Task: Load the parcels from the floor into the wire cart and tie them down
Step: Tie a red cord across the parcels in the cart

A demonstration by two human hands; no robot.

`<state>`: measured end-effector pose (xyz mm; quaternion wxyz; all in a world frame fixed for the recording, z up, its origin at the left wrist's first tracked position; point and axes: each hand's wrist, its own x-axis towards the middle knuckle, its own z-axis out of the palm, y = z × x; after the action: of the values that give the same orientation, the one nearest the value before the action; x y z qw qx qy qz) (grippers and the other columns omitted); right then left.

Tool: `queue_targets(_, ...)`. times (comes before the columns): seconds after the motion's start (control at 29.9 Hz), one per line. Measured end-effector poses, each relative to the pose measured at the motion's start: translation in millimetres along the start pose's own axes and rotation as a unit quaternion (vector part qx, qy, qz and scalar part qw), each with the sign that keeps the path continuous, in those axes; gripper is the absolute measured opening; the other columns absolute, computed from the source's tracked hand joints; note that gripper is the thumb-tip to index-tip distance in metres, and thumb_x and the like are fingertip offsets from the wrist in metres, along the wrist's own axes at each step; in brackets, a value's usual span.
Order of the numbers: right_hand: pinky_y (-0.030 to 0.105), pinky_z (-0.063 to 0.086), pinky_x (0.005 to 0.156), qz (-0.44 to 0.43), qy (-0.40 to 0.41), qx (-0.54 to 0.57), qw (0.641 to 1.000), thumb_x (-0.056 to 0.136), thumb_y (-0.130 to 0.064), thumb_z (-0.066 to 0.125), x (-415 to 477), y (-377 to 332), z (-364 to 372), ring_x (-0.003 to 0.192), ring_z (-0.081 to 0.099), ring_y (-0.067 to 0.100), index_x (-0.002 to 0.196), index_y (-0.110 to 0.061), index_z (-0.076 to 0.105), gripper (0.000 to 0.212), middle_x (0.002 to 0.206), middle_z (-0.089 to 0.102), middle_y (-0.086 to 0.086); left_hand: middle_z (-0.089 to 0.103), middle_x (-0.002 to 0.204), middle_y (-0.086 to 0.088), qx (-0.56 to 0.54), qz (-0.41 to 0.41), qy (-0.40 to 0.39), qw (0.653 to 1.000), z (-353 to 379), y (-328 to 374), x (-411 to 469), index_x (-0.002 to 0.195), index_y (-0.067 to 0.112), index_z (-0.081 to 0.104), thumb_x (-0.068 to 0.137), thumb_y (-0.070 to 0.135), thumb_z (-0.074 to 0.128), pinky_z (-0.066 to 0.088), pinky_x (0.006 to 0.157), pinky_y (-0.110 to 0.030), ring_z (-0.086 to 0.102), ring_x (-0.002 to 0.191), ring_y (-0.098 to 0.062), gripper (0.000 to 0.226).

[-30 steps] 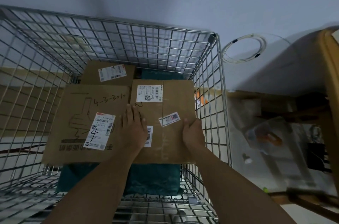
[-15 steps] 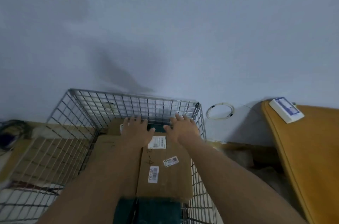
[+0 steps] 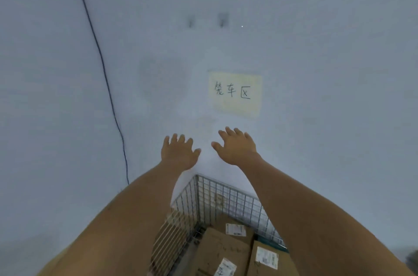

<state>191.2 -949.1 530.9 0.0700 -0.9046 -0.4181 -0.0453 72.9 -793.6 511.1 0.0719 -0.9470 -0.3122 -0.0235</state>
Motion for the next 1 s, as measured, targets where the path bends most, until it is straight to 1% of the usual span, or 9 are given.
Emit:
queue_targets(0.1, 0.051, 0.01, 0.127, -0.046, 0.001, 0.005, 0.999, 0.105, -0.063, 0.022, 16, -73, -19, 0.158, 0.01, 0.026, 0.163, -0.025, 0.02, 0.07, 0.172, 0.012, 0.001, 0.009, 0.174, -0.006, 0.011, -0.035, 0.0, 0.999, -19, -73, -19, 0.165, 0.024, 0.016, 0.106, 0.061, 0.014, 0.001, 0.128, -0.052, 0.004, 0.16, -0.03, 0.07)
queue_targets(0.27, 0.049, 0.008, 0.128, -0.095, -0.012, 0.012, 0.995, 0.105, -0.063, 0.022, 37, -186, -24, 0.159, 0.007, 0.025, 0.164, -0.027, 0.017, 0.069, 0.173, 0.009, -0.001, 0.009, 0.173, -0.005, 0.026, -0.098, -0.006, 0.995, -25, -192, -47, 0.165, 0.024, 0.015, 0.106, 0.061, 0.013, 0.002, 0.128, -0.052, 0.005, 0.159, -0.031, 0.07)
queue_targets(0.4, 0.049, 0.007, 0.128, -0.113, -0.01, 0.02, 0.993, 0.105, -0.063, 0.021, 60, -253, -14, 0.159, 0.007, 0.025, 0.164, -0.027, 0.016, 0.07, 0.173, 0.009, 0.0, 0.007, 0.174, -0.006, 0.027, -0.123, -0.006, 0.992, -18, -266, -53, 0.166, 0.023, 0.013, 0.107, 0.06, 0.013, 0.001, 0.128, -0.051, 0.003, 0.16, -0.03, 0.07)
queue_targets(0.5, 0.05, 0.008, 0.128, -0.123, -0.013, 0.021, 0.992, 0.105, -0.064, 0.02, 77, -290, 4, 0.159, 0.008, 0.025, 0.164, -0.027, 0.016, 0.07, 0.173, 0.009, 0.0, 0.009, 0.174, -0.006, 0.013, -0.132, 0.001, 0.991, -5, -306, -48, 0.166, 0.023, 0.015, 0.107, 0.06, 0.015, 0.001, 0.128, -0.051, 0.004, 0.16, -0.031, 0.07)
queue_targets(0.63, 0.05, 0.009, 0.128, -0.121, -0.015, 0.027, 0.992, 0.105, -0.062, 0.022, 96, -317, 31, 0.158, 0.011, 0.026, 0.164, -0.025, 0.02, 0.069, 0.172, 0.014, 0.002, 0.01, 0.173, -0.006, 0.001, -0.129, -0.012, 0.992, 22, -335, -30, 0.165, 0.024, 0.016, 0.107, 0.059, 0.015, 0.003, 0.128, -0.051, 0.006, 0.159, -0.031, 0.069)
queue_targets(0.8, 0.05, 0.008, 0.128, -0.092, -0.01, 0.021, 0.996, 0.105, -0.062, 0.023, 141, -332, 45, 0.158, 0.011, 0.025, 0.163, -0.026, 0.021, 0.068, 0.172, 0.014, 0.001, 0.011, 0.173, -0.006, -0.011, -0.089, -0.008, 0.996, 46, -352, 21, 0.165, 0.024, 0.017, 0.107, 0.058, 0.016, 0.004, 0.128, -0.05, 0.007, 0.159, -0.03, 0.067)
queue_targets(0.9, 0.049, 0.007, 0.128, -0.058, -0.007, 0.009, 0.998, 0.105, -0.062, 0.021, 174, -332, 46, 0.159, 0.008, 0.025, 0.164, -0.027, 0.018, 0.069, 0.172, 0.011, 0.0, 0.014, 0.173, -0.005, -0.045, -0.077, 0.001, 0.996, 47, -363, 67, 0.164, 0.025, 0.019, 0.107, 0.059, 0.016, 0.006, 0.128, -0.051, 0.011, 0.159, -0.03, 0.068)
queue_targets(1.0, 0.049, 0.004, 0.128, -0.01, -0.007, 0.001, 1.0, 0.105, -0.063, 0.018, 206, -325, 37, 0.159, 0.004, 0.025, 0.165, -0.028, 0.014, 0.07, 0.173, 0.006, -0.001, 0.014, 0.173, -0.005, -0.043, -0.048, 0.018, 0.998, 35, -367, 113, 0.165, 0.025, 0.019, 0.106, 0.06, 0.016, 0.007, 0.128, -0.051, 0.013, 0.158, -0.03, 0.068)
